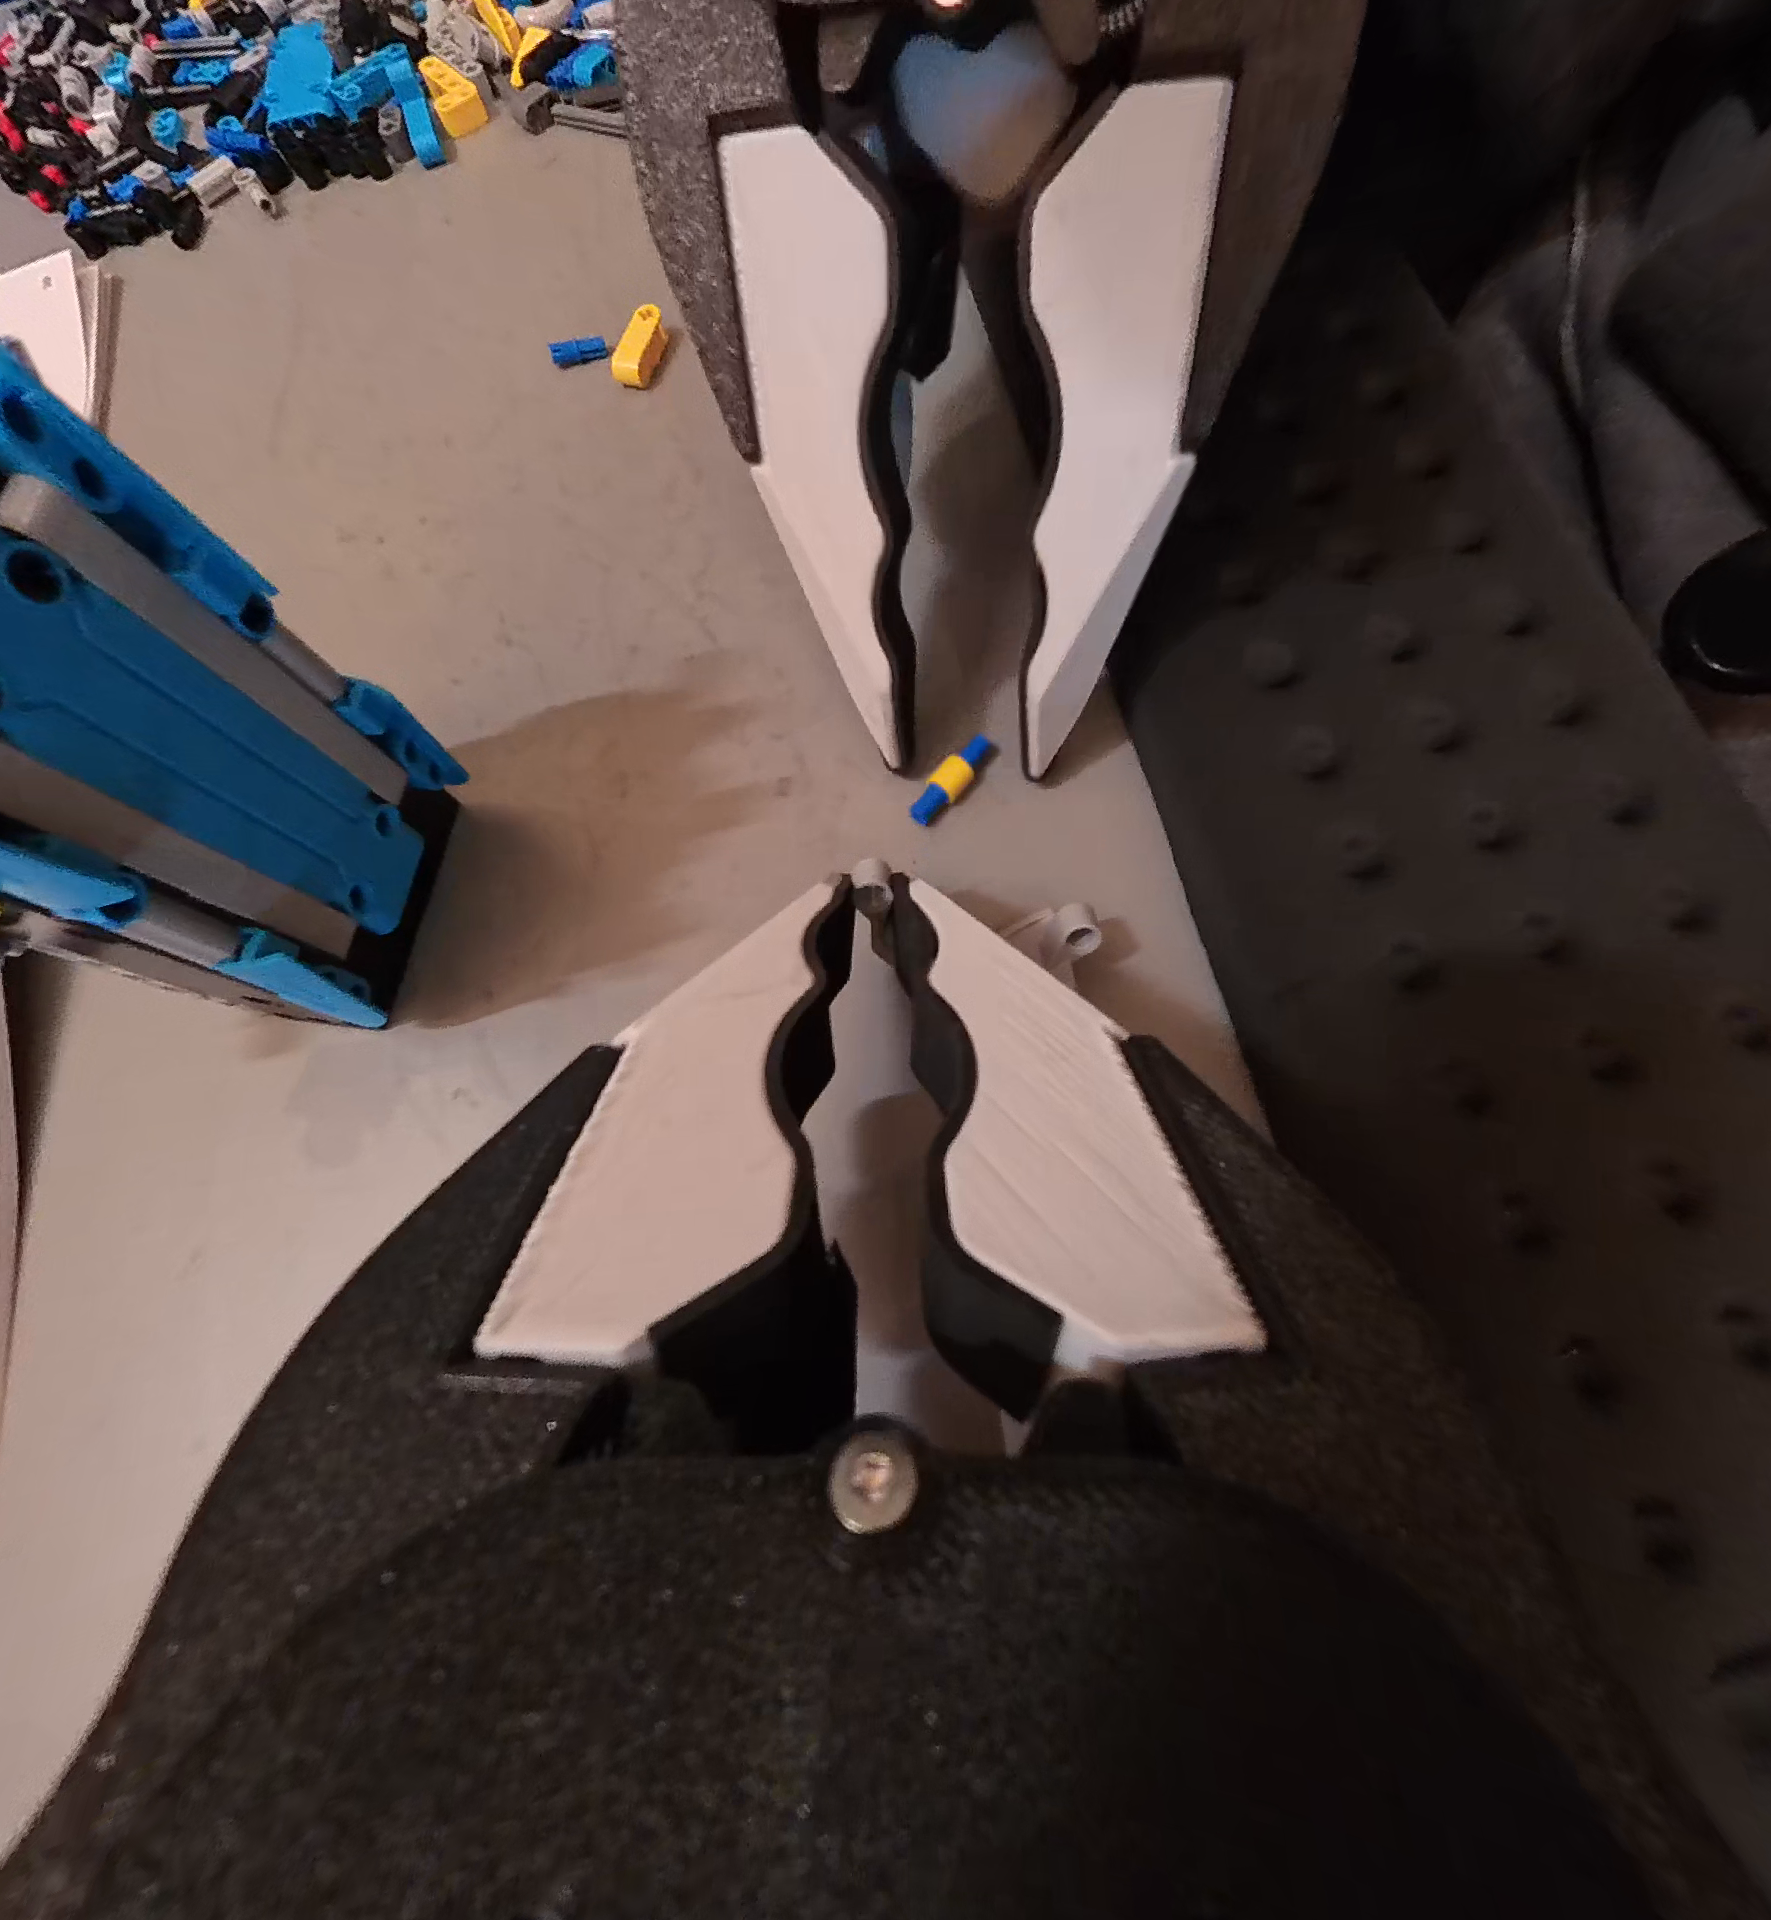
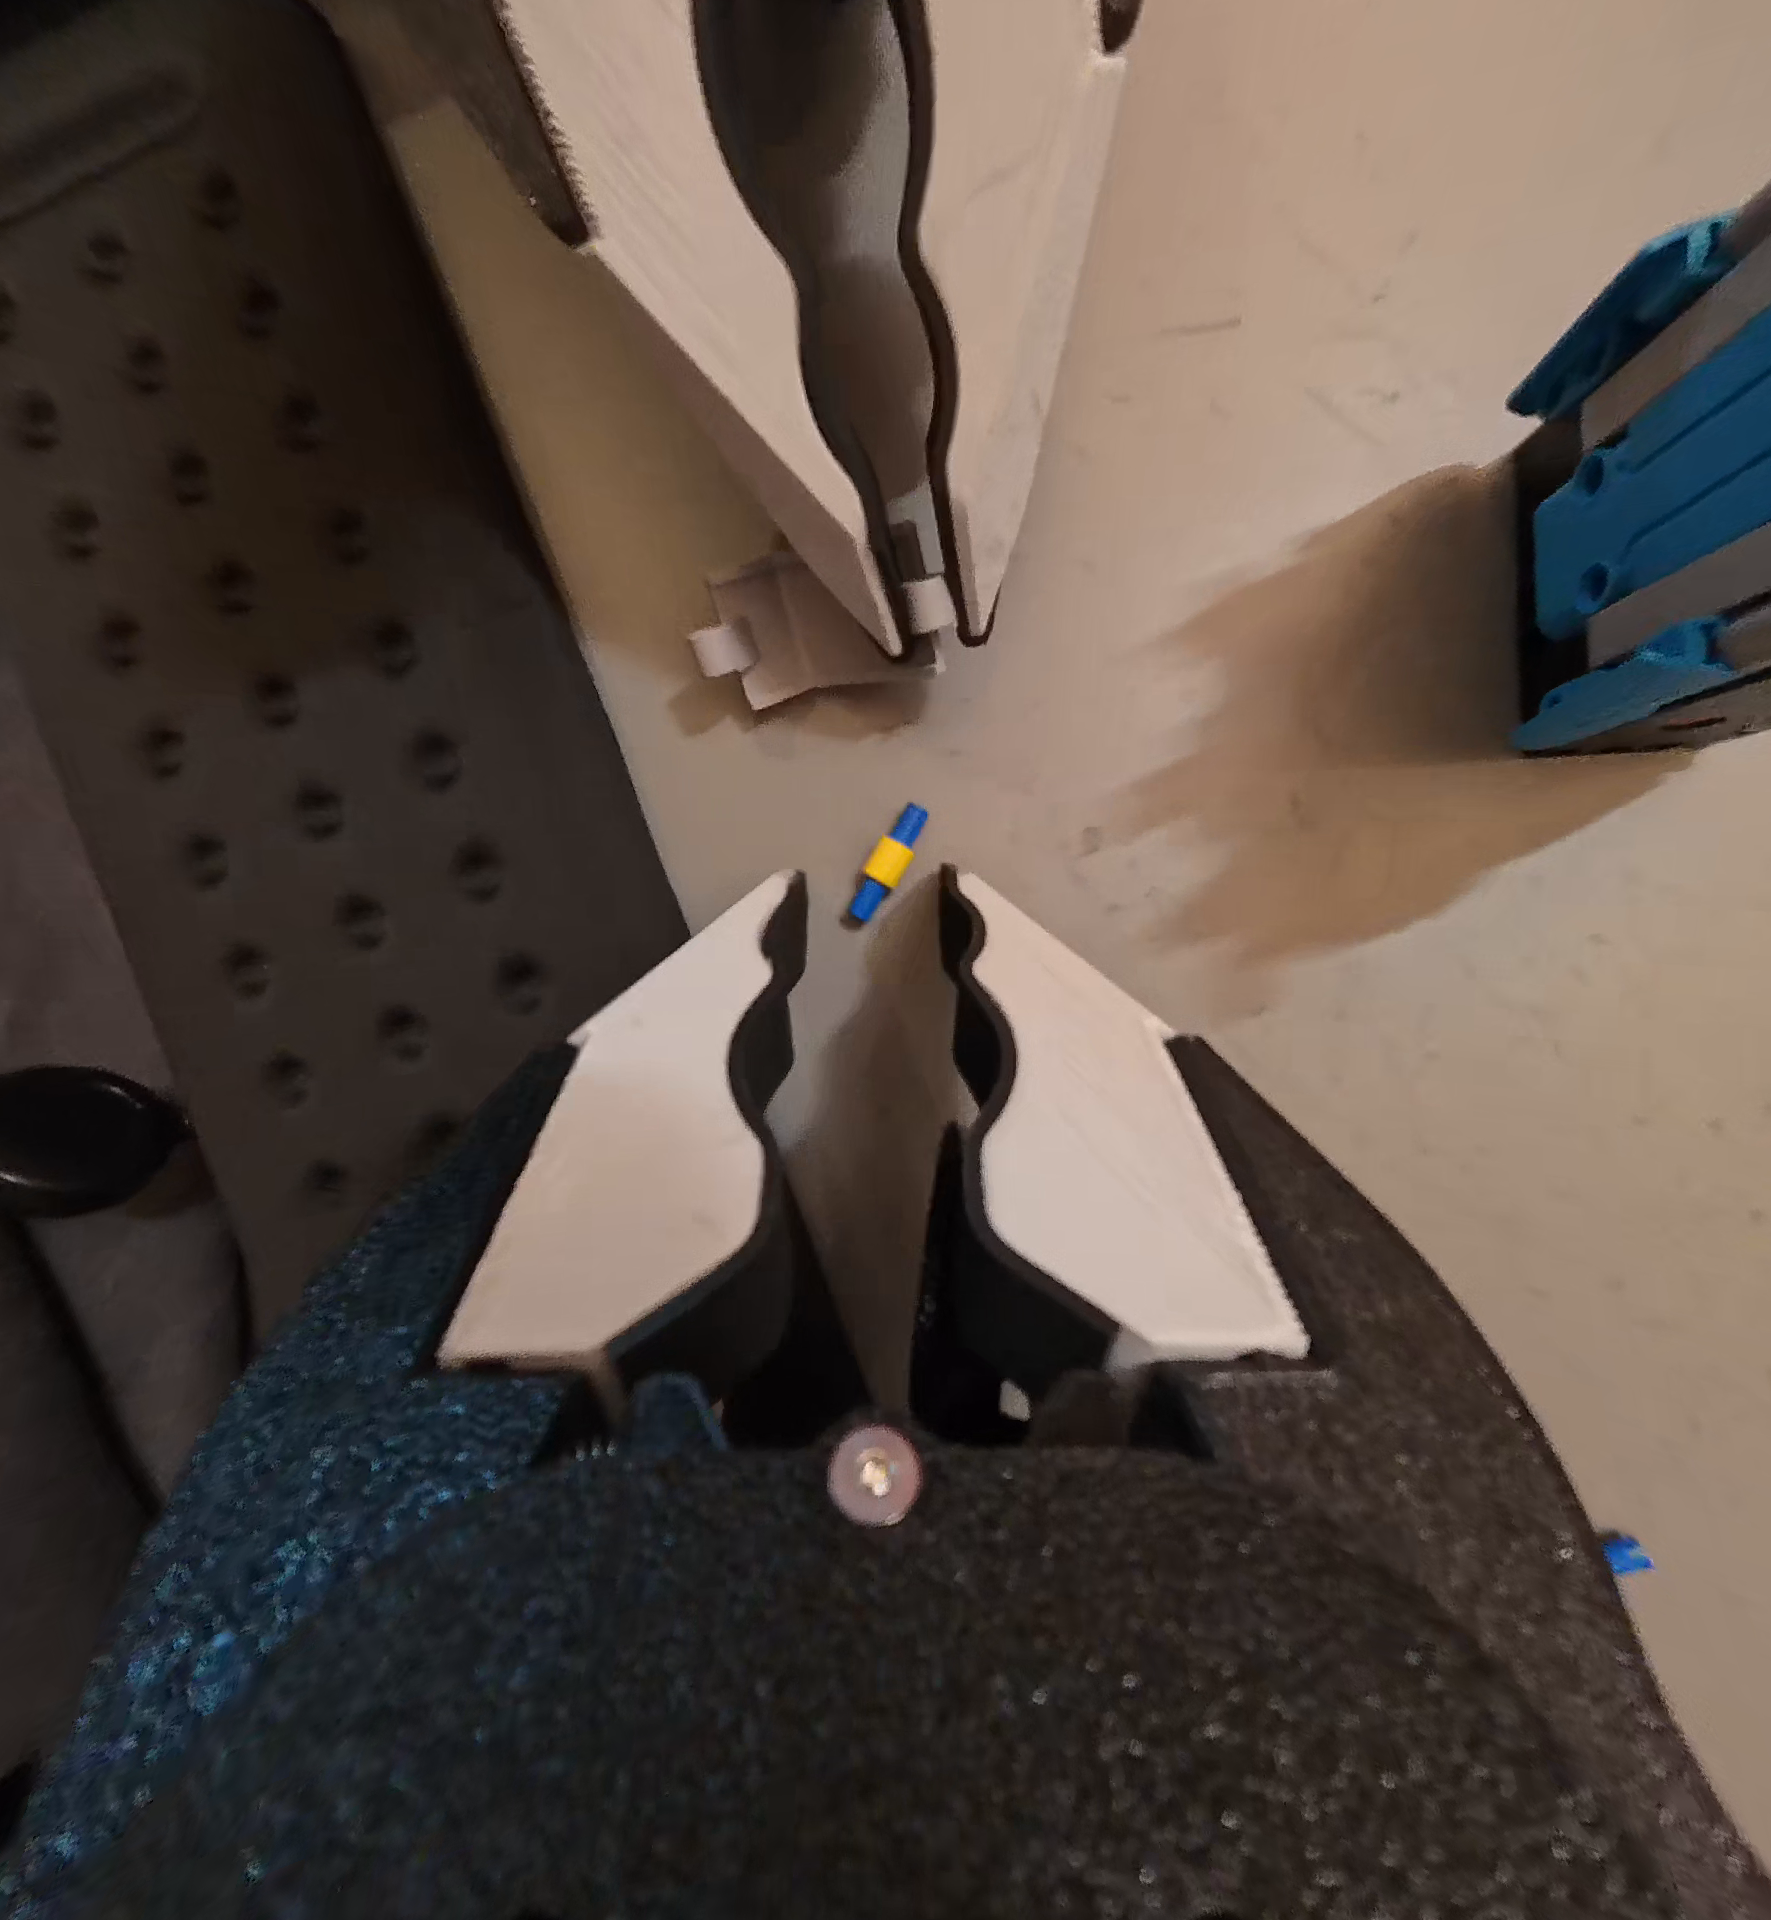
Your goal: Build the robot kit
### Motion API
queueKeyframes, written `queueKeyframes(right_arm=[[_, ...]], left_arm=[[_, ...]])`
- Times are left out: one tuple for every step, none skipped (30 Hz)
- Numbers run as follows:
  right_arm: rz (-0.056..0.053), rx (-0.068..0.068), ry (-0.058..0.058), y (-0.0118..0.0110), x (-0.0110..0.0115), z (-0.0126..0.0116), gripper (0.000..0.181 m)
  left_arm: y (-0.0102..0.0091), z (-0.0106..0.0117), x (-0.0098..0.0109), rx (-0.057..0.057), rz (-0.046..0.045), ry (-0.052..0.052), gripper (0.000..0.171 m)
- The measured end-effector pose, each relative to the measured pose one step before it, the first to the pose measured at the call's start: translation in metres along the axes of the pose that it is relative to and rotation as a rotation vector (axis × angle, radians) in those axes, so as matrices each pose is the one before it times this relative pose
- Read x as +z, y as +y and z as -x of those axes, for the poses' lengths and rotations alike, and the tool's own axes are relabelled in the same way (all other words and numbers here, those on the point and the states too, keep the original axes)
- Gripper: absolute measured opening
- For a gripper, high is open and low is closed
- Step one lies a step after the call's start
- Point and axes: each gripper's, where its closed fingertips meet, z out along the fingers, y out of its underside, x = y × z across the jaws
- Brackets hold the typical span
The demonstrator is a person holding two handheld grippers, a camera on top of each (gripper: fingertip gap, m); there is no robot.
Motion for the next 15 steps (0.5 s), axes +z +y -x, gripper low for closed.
queueKeyframes(right_arm=[[0.0047,0.0122,-0.0012,-0.00172,0.00105,0.00125,0.024],[-0.0019,0.0213,0.0,-0.00196,0.00115,0.00028,0.022],[0.0036,0.024,0.0073,-0.00047,0.00131,-0.00198,0.02],[-0.0011,0.01,0.0191,-0.0005,0.00051,-0.00375,0.013],[0.001,-0.0065,0.0175,0.00056,0.00035,-0.00292,0.007],[-0.0001,-0.0013,-0.0033,0.00058,-0.00022,0.00048,0.008],[0.0051,-0.0079,-0.0073,0.00088,-0.00045,0.00058,0.007],[-0.001,-0.0101,-0.0055,0.00032,-0.00037,-0.00047,0.007],[-0.0154,0.0058,-0.0124,-0.00077,-0.00012,-0.00119,0.007],[-0.0383,0.0267,-0.011,-0.00284,-0.00117,-0.00359,0.007],[-0.081,0.0388,-0.037,-0.0086,-0.00408,-0.00137,0.007],[-0.1062,0.0448,-0.0807,-0.01299,-0.00668,0.00422,0.007],[-0.1117,0.0277,-0.1033,-0.01473,-0.00718,0.00863,0.007],[-0.0918,0.0068,-0.0697,-0.01224,-0.00612,0.00555,0.007],[-0.0479,-0.0053,-0.009,-0.00601,-0.004,-0.00172,0.007]], left_arm=[[0.00042,0.00079,-0.00038,-0.0019,0.00072,-0.0023,0.006],[0.00017,0.00065,-0.00019,0.0008,0.00008,-0.0032,0.006],[0.00015,0.00022,-0.00013,0.0,0.00039,-0.0003,0.006],[-0.00007,-0.00003,-0.00007,-0.0008,0.00007,-0.0001,0.006],[-0.00014,-0.00003,0.00013,0.0013,-0.00017,-0.0011,0.006],[-0.00013,-0.00003,0.00012,0.0019,0.0001,-0.0014,0.006],[-0.00012,-0.00005,0.00006,0.0003,0.00101,-0.0012,0.006],[-0.00017,-0.00011,-0.00016,0.0004,-0.0001,-0.0011,0.006],[-0.0002,-0.00004,-0.00019,0.0021,-0.00056,-0.0016,0.006],[-0.00023,0.00068,-0.00004,-0.0006,-0.00012,-0.0049,0.006],[-0.00083,0.00189,-0.00021,-0.0028,-0.00329,-0.0111,0.006],[-0.00173,0.00177,-0.0004,-0.0064,-0.00889,-0.0086,0.006],[-0.00342,0.00099,-0.00088,-0.0133,-0.01993,-0.002,0.006],[-0.00504,0.00171,-0.00155,-0.0143,-0.03028,-0.0055,0.006],[-0.00572,0.00115,-0.00197,-0.0124,-0.0339,-0.0025,0.006]])
